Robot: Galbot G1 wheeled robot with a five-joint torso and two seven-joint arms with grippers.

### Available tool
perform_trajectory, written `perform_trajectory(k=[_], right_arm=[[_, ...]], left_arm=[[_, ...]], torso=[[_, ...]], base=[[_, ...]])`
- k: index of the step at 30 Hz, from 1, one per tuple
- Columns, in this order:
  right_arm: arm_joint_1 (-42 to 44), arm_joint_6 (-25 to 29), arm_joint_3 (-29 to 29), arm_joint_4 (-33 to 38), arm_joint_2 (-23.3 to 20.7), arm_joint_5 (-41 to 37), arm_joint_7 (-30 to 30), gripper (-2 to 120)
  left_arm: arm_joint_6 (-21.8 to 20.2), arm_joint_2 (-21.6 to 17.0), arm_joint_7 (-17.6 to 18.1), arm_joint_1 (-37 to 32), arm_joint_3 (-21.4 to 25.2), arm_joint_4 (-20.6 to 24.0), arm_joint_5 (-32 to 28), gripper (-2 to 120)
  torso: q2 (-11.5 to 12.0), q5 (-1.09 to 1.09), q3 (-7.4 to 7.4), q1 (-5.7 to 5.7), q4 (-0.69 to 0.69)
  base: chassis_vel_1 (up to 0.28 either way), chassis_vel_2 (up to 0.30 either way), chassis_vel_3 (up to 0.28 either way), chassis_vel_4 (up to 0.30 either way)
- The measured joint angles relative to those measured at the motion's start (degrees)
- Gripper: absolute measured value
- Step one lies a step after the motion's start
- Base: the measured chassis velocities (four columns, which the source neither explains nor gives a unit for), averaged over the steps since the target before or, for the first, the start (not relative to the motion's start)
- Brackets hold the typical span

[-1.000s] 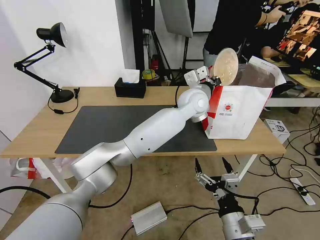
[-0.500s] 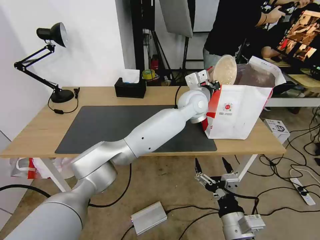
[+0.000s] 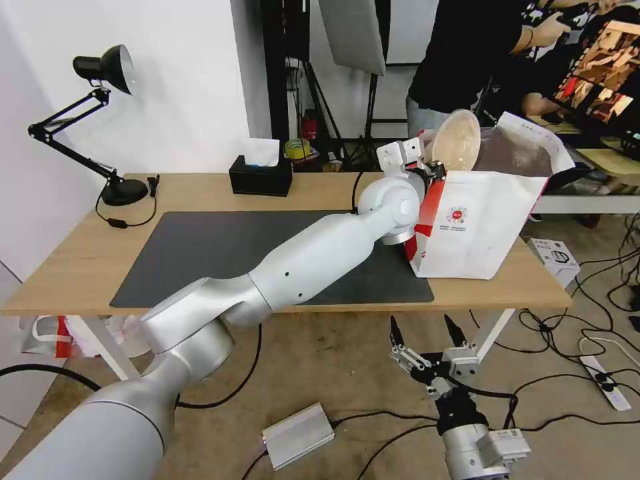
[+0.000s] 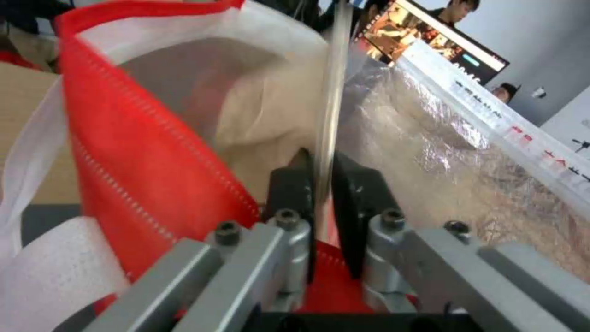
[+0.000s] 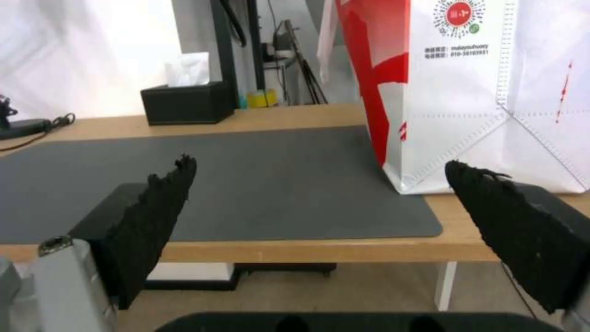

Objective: Pick up the trash from the table and place it into the takeout bag.

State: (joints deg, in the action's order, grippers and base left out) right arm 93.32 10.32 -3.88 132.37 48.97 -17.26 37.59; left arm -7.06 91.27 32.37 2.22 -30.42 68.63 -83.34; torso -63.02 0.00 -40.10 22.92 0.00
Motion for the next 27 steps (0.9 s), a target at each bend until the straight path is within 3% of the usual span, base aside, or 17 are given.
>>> perform_trajectory(k=[7, 13, 17, 21, 27], right_arm=[[0.0, 0.0, 0.0, 0.0, 0.0, 0.0, 0.0, 100], [0.0, 0.0, 0.0, 0.0, 0.0, 0.0, 0.0, 100], [0.0, 0.0, 0.0, 0.0, 0.0, 0.0, 0.0, 100], [0.0, 0.0, 0.0, 0.0, 0.0, 0.0, 0.0, 100], [0.0, 0.0, 0.0, 0.0, 0.0, 0.0, 0.0, 100]], left_arm=[[0.5, 0.0, 0.3, 0.4, 0.0, 0.0, 0.5, 47], [0.8, 0.0, 0.5, 0.5, 0.0, 0.4, 0.8, 64], [1.4, 0.0, 1.4, 0.7, -0.1, 0.9, 1.7, 84], [2.5, 0.0, 2.2, 0.8, 0.2, 1.4, 4.2, 95], [3.6, -1.9, 4.4, 1.4, 2.5, 4.5, 7.3, 100]], torso=[[0.0, 0.00, 0.00, 0.00, 0.00], [0.0, 0.00, 0.00, 0.00, 0.00], [0.0, 0.00, 0.00, 0.00, 0.00], [0.0, 0.00, 0.00, 0.00, 0.00], [0.0, 0.00, 0.00, 0.00, -0.01]], base=[[0.000, 0.000, 0.000, 0.000], [0.000, 0.000, 0.000, 0.000], [0.000, 0.000, 0.000, 0.000], [0.000, 0.000, 0.000, 0.000], [0.000, 0.000, 0.000, 0.000]])
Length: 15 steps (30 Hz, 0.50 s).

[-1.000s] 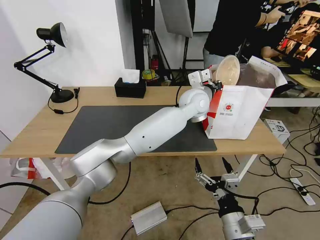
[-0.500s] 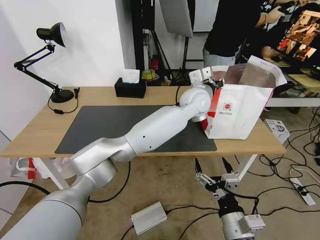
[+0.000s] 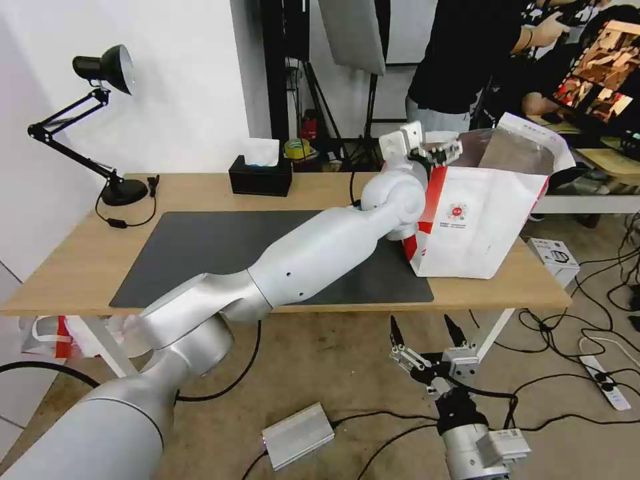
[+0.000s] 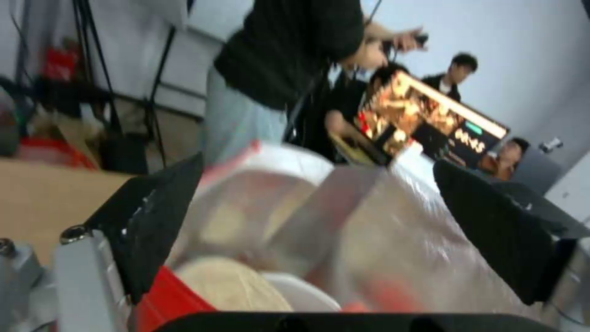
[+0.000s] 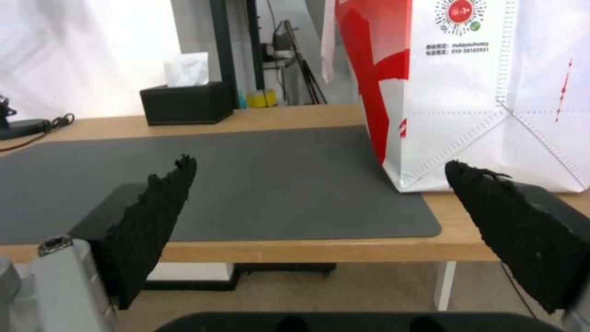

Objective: Pick up the trash from the table and place it into the takeout bag.

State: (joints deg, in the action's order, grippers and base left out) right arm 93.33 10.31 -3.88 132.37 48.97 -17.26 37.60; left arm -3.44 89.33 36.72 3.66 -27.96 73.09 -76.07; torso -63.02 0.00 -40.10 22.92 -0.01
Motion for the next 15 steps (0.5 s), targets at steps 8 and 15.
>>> perform_trajectory(k=[8, 15], right_arm=[[0.0, 0.0, 0.0, 0.0, 0.0, 0.0, 0.0, 100], [0.0, 0.0, 0.0, 0.0, 0.0, 0.0, 0.0, 100]], left_arm=[[0.7, -6.6, 3.6, -2.0, 1.7, 6.1, 0.3, 100], [2.0, -12.1, 3.8, -3.8, -0.8, 9.6, 9.4, 100]], torso=[[0.0, 0.02, 0.00, 0.00, 0.01], [0.0, 0.02, -0.01, 0.00, 0.01]], base=[[0.000, 0.000, 0.000, 0.000], [0.000, 0.000, 0.000, 0.000]])
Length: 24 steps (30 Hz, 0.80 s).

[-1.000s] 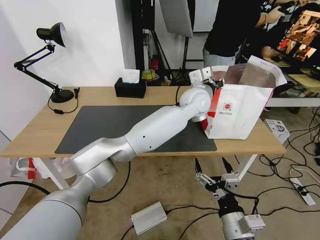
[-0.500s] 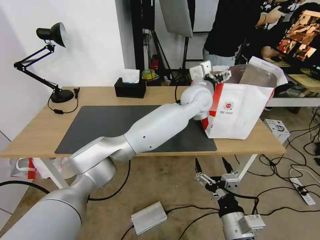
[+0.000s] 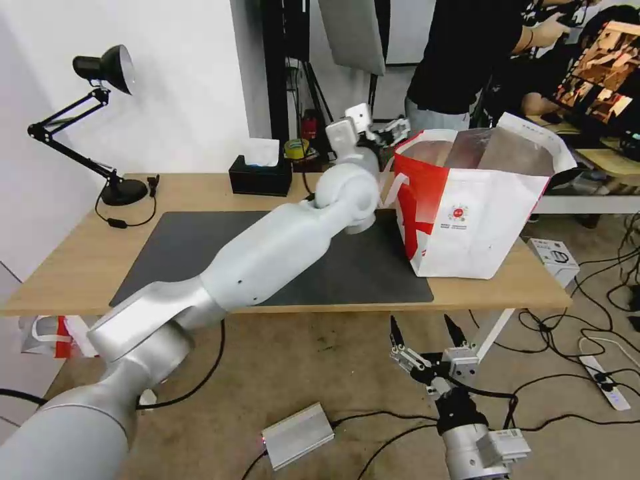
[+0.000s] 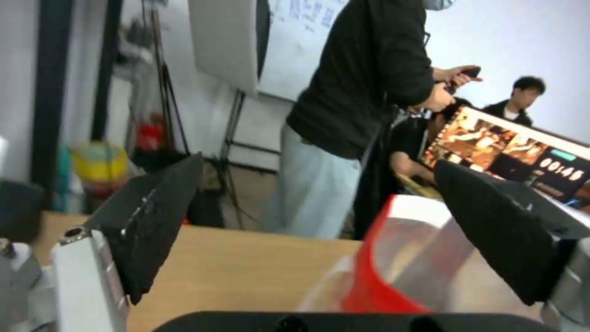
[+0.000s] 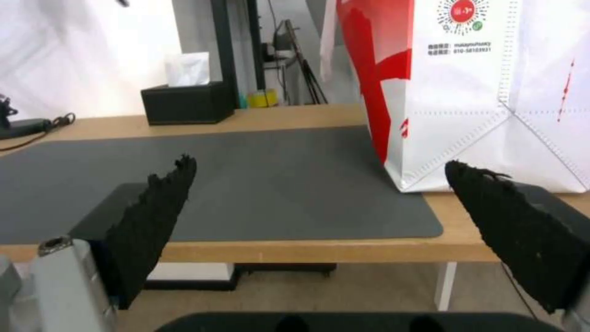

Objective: Pick up the trash from the table and place it into the takeout bag.

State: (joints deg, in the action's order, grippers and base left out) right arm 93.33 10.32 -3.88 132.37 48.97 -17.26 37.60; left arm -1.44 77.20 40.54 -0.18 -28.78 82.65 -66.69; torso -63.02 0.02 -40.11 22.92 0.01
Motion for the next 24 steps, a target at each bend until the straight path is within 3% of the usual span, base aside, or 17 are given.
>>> perform_trajectory(k=[8, 16, 24], right_arm=[[0.0, 0.0, 0.0, 0.0, 0.0, 0.0, 0.0, 100], [0.0, 0.0, 0.0, 0.0, 0.0, 0.0, 0.0, 100], [0.0, 0.0, 0.0, 0.0, 0.0, 0.0, 0.0, 100]], left_arm=[[0.6, -3.6, 0.1, -3.3, 0.1, 5.2, 3.3, 100], [0.8, -9.1, 0.1, -7.5, -0.4, 10.6, 12.2, 100], [-0.3, -15.6, 0.3, -16.1, 5.4, 21.3, 15.8, 100]], torso=[[0.0, -0.01, 0.00, 0.00, -0.02], [0.0, -0.01, 0.01, 0.00, 0.00], [0.0, -0.01, 0.01, -0.01, 0.00]], base=[[0.000, 0.000, 0.000, 0.000], [0.000, 0.000, 0.000, 0.000], [0.000, 0.000, 0.000, 0.000]])
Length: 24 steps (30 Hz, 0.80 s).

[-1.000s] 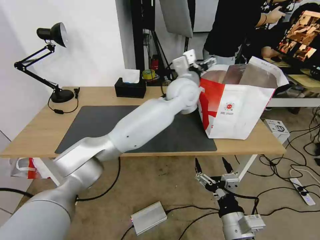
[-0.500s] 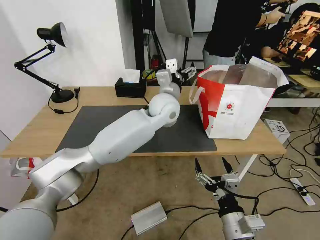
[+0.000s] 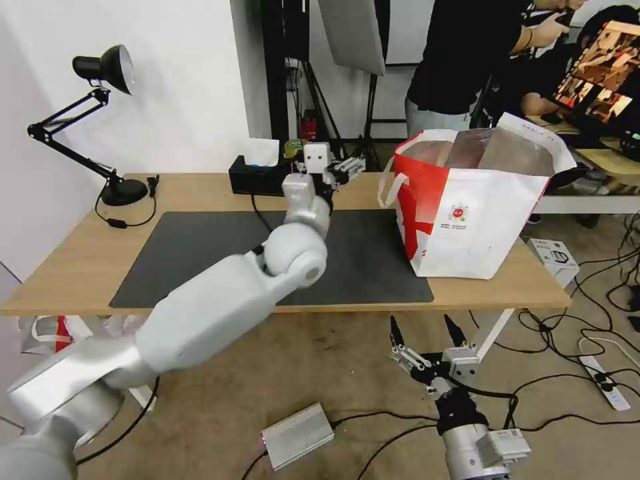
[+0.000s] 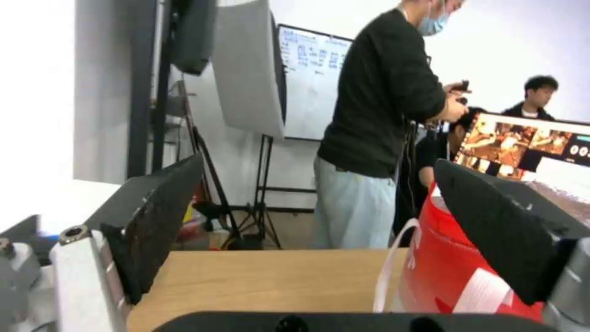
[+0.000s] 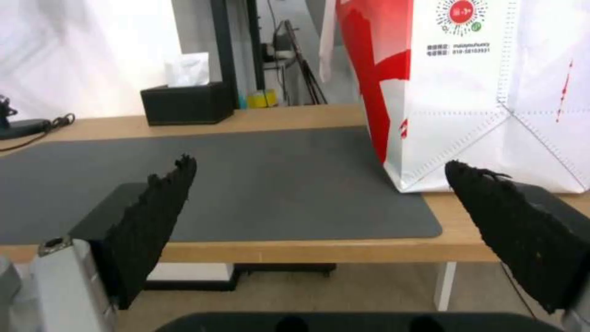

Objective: Pick up the trash from the table and place it into the takeout bag.

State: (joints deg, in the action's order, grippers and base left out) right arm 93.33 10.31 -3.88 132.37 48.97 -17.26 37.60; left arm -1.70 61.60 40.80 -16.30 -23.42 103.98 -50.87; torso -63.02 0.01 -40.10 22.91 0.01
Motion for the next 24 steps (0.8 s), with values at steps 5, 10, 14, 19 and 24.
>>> perform_trajectory(k=[5, 10, 14, 19, 24], right_arm=[[0.0, 0.0, 0.0, 0.0, 0.0, 0.0, 0.0, 100], [0.0, 0.0, 0.0, 0.0, 0.0, 0.0, 0.0, 100], [0.0, 0.0, 0.0, 0.0, 0.0, 0.0, 0.0, 100], [0.0, 0.0, 0.0, 0.0, 0.0, 0.0, 0.0, 100], [0.0, 0.0, 0.0, 0.0, 0.0, 0.0, 0.0, 100]], left_arm=[[-0.2, -3.2, 0.1, -3.6, 3.4, 2.6, 0.0, 100], [-0.2, -8.0, -1.0, -10.4, 8.6, 7.5, 0.8, 100], [-0.2, -9.8, -1.9, -14.7, 11.5, 9.9, 2.2, 100], [-0.2, -11.5, -3.3, -21.2, 16.0, 13.4, 4.2, 100], [-0.3, -12.0, -5.5, -28.6, 21.1, 16.7, 8.4, 100]], torso=[[0.0, 0.00, 0.00, 0.00, 0.00], [0.0, 0.00, 0.00, 0.00, 0.00], [0.0, 0.00, 0.00, 0.00, 0.00], [0.0, -0.01, -0.01, 0.00, -0.01], [0.0, -0.01, 0.00, 0.00, -0.01]], base=[[0.000, 0.000, 0.000, 0.000], [0.000, 0.000, 0.000, 0.000], [0.000, 0.000, 0.000, 0.000], [0.000, 0.000, 0.000, 0.000], [0.000, 0.000, 0.000, 0.000]])
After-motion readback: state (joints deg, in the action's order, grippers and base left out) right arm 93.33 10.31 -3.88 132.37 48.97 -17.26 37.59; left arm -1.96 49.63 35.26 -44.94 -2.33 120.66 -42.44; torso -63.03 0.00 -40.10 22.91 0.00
